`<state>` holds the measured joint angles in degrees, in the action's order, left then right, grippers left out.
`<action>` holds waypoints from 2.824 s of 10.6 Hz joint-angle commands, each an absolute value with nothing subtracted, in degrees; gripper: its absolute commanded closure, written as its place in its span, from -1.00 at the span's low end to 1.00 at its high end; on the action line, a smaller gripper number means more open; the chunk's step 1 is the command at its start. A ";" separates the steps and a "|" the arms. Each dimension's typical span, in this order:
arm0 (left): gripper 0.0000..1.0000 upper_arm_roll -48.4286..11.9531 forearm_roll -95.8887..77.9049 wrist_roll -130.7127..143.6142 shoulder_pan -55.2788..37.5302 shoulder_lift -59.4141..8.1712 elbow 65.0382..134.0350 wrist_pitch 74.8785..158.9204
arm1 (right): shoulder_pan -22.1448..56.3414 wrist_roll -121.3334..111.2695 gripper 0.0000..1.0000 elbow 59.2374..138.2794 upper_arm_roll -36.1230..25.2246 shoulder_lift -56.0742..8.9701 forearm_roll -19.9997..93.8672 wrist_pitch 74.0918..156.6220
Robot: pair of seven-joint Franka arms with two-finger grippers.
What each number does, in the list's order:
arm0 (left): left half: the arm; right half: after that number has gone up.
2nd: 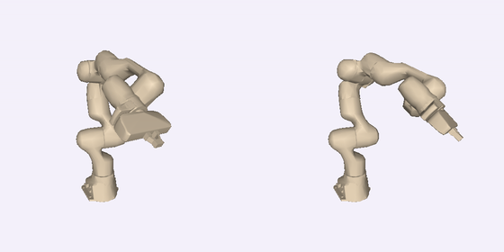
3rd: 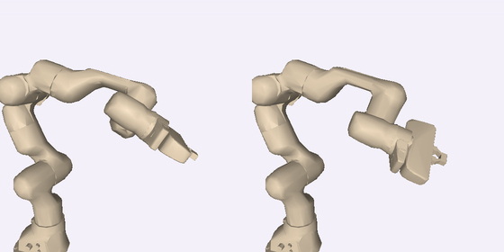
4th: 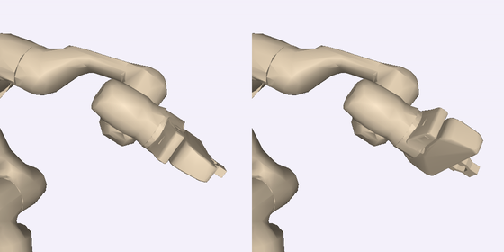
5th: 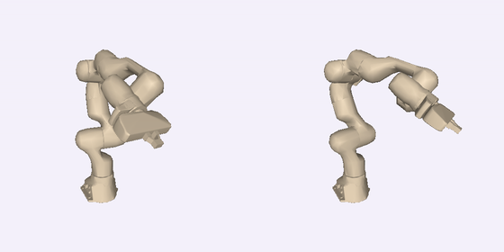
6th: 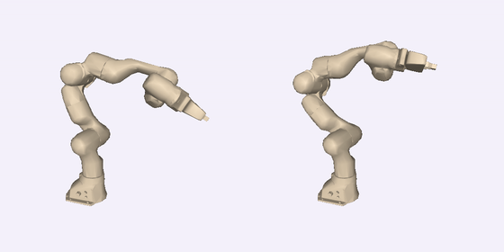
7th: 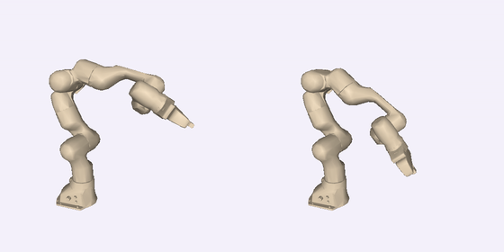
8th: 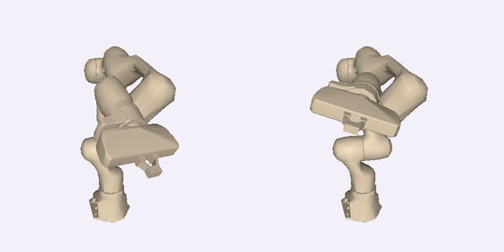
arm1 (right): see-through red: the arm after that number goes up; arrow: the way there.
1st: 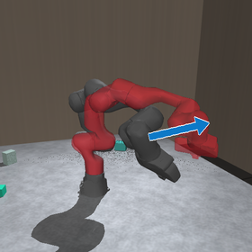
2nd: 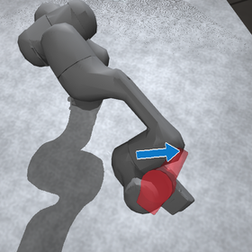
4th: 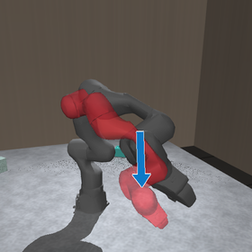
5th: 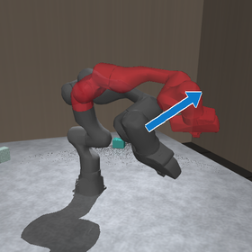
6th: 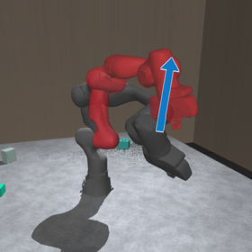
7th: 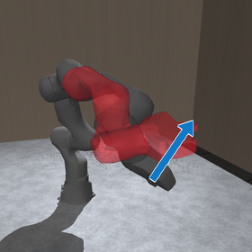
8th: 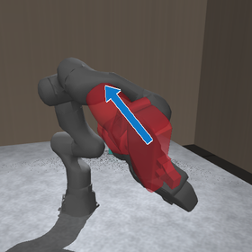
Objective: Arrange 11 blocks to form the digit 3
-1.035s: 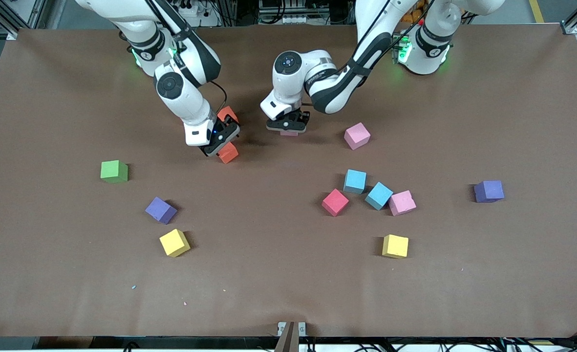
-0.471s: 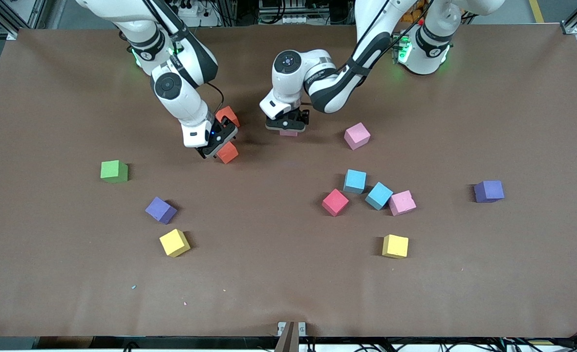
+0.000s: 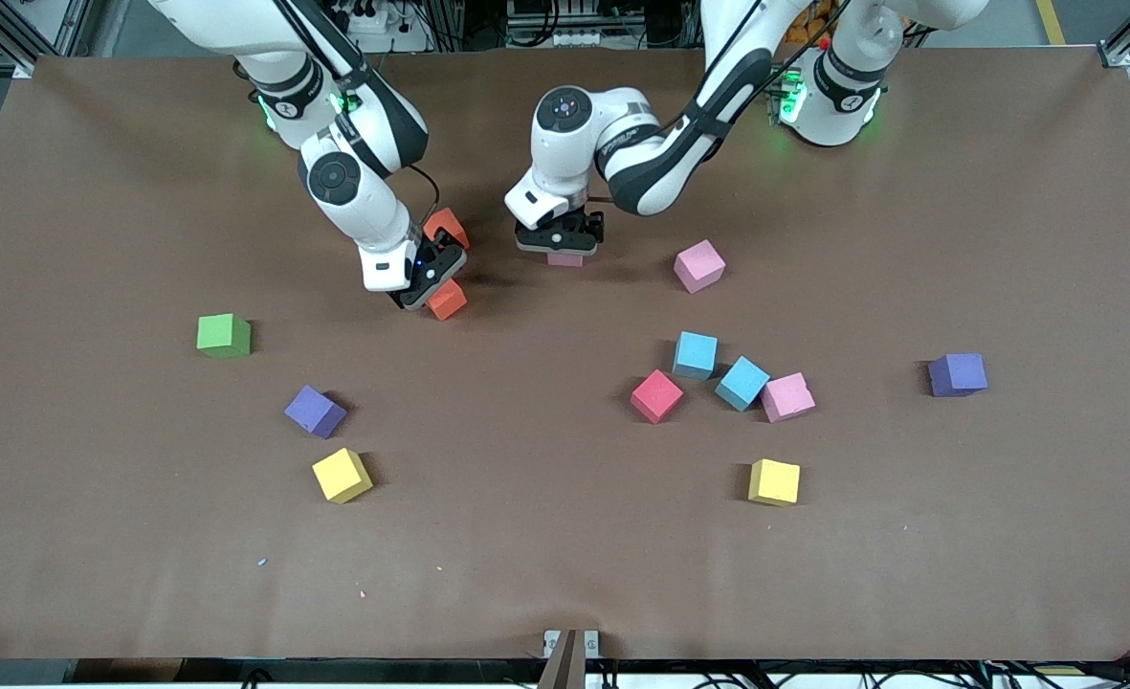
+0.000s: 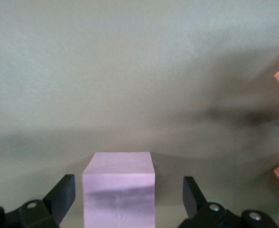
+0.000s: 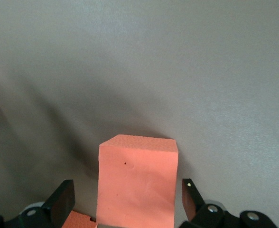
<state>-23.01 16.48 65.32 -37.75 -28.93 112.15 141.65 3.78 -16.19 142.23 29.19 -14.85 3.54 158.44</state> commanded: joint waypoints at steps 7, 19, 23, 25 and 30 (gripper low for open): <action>-1.00 -26.10 13.71 65.83 -29.54 -17.94 114.17 129.39 | 3.25 -15.20 1.00 139.58 28.74 -16.35 -3.42 158.12; -1.00 -26.46 2.65 66.53 -17.15 -12.22 121.37 124.45 | 5.62 -36.88 1.00 132.89 40.52 -18.71 -24.79 144.14; -1.00 -26.46 2.46 65.22 -14.59 -12.13 124.45 125.15 | 6.86 -36.57 1.00 132.98 40.52 -23.11 -24.43 148.44; -1.00 -26.46 2.46 63.82 -13.63 -12.13 126.90 128.13 | 7.99 -32.81 1.00 132.98 40.60 -23.20 -24.43 148.45; -1.00 -26.37 2.64 58.11 -11.43 -12.48 133.49 135.69 | 8.53 -26.91 1.00 132.72 41.40 -23.73 -23.91 149.15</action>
